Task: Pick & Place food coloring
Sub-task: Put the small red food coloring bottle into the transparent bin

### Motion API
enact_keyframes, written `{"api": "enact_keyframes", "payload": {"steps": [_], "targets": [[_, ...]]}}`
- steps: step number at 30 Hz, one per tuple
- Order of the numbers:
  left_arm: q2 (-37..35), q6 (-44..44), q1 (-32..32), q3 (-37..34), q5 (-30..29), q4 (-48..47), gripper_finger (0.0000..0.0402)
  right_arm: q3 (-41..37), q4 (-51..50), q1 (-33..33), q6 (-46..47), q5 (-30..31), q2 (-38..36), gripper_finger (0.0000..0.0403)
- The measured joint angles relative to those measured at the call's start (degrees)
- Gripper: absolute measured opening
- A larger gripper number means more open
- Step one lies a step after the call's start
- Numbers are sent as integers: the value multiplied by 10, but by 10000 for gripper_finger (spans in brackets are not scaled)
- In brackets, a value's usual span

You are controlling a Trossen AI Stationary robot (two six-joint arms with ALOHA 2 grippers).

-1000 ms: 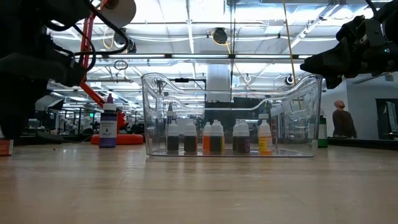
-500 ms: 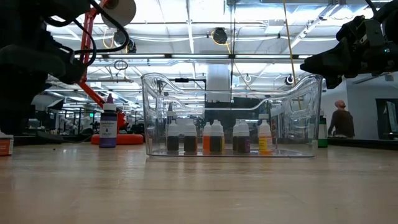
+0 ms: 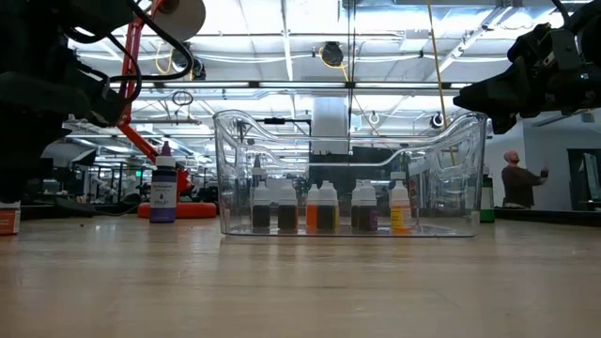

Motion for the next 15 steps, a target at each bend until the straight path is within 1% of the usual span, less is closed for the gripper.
{"api": "enact_keyframes", "payload": {"steps": [7,11,13,15], "targets": [[0,-5,0,0,-1,1,103,0,0,0,0,0,0,89],[0,-5,0,0,-16,6,71,0,0,0,0,0,0,89],[0,-4,0,0,-22,13,57,0,0,0,0,0,0,89],[0,7,0,0,-30,23,52,0,0,0,0,0,0,89]]}}
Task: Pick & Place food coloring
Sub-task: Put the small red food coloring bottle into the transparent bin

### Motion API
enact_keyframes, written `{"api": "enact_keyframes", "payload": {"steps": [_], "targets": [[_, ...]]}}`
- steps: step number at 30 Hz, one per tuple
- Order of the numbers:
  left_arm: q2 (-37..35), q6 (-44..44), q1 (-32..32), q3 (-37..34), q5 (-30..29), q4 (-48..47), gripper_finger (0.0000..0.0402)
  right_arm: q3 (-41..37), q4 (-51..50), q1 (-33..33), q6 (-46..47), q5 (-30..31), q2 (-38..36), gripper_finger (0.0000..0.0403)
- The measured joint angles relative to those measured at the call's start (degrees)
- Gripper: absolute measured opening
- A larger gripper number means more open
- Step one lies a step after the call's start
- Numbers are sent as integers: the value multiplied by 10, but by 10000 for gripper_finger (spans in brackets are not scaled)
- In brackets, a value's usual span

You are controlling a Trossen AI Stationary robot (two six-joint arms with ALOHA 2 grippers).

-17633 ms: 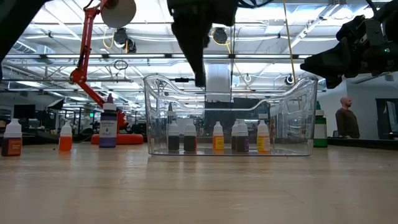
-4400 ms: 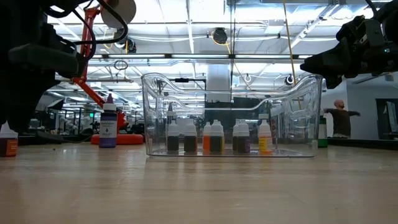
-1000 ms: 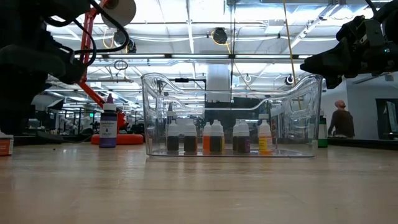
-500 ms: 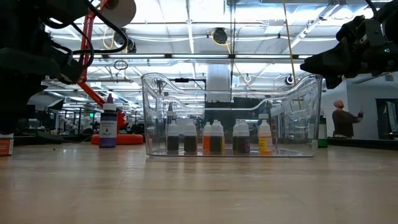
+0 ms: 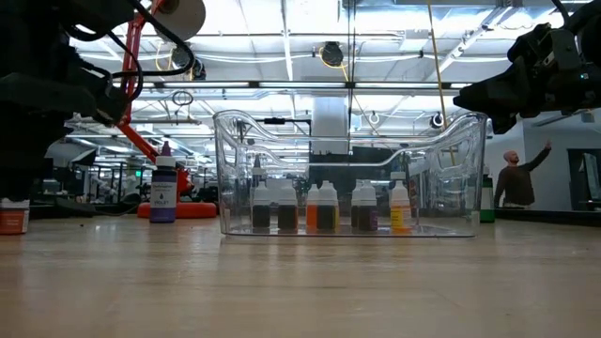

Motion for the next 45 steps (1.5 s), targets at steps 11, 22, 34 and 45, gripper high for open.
{"api": "enact_keyframes", "payload": {"steps": [11,22,34,45], "targets": [[1,82,29,62,-33,-31,52,0,0,0,0,0,0,89],[8,370,122,346,-117,-87,52,0,0,0,0,0,0,89],[169,596,230,555,-56,-142,52,0,0,0,0,0,0,89],[306,632,249,565,-28,-147,52,0,0,0,0,0,0,89]]}}
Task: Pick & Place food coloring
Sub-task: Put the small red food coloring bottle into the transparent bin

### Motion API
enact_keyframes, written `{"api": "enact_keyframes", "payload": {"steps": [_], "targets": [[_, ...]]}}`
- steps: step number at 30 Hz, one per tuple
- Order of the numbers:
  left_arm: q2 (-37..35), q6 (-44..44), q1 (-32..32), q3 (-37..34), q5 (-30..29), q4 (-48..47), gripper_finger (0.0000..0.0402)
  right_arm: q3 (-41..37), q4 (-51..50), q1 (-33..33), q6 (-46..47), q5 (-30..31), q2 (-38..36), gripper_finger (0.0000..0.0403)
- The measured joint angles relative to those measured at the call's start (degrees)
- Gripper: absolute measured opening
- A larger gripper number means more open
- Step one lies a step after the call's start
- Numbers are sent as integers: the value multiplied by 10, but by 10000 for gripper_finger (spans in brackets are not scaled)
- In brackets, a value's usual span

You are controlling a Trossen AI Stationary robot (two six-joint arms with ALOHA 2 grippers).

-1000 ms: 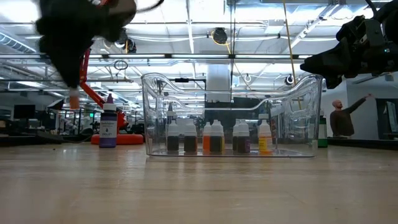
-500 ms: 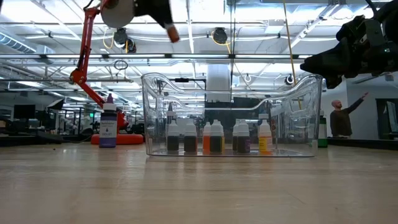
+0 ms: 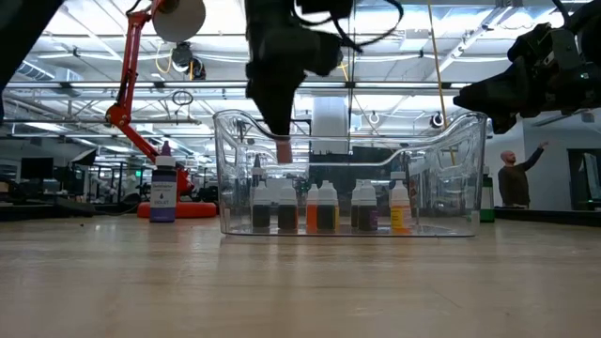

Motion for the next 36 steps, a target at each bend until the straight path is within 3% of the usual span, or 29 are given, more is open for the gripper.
{"api": "enact_keyframes", "payload": {"steps": [10,22,36], "targets": [[34,-15,-3,-4,-3,-4,52,0,0,0,0,0,0,89],[33,-39,-3,-84,10,45,52,0,0,0,0,0,0,89],[33,-32,-2,-87,38,78,51,0,0,0,0,0,0,89]]}}
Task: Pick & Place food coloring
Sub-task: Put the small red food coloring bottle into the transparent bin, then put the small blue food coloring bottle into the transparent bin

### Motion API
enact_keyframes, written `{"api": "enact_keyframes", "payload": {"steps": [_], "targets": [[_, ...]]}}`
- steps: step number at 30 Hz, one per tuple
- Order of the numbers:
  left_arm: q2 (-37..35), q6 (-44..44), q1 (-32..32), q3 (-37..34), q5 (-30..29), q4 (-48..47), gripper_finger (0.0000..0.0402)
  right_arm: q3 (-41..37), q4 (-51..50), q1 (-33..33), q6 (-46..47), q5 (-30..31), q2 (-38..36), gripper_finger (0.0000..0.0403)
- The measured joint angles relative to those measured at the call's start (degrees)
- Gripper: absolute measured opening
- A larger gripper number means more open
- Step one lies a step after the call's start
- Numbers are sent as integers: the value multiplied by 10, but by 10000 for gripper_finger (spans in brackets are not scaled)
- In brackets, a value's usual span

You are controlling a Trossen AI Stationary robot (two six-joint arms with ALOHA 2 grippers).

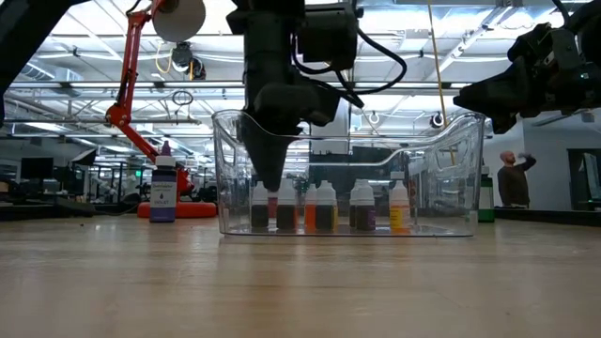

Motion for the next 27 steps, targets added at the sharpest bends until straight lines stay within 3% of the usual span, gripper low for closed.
{"api": "enact_keyframes", "payload": {"steps": [11,19,27], "targets": [[0,5,2,0,20,3,52,0,0,0,0,0,0,89],[0,3,2,0,19,3,106,0,0,0,0,0,0,89],[-3,3,4,0,-6,2,106,0,0,0,0,0,0,89]]}}
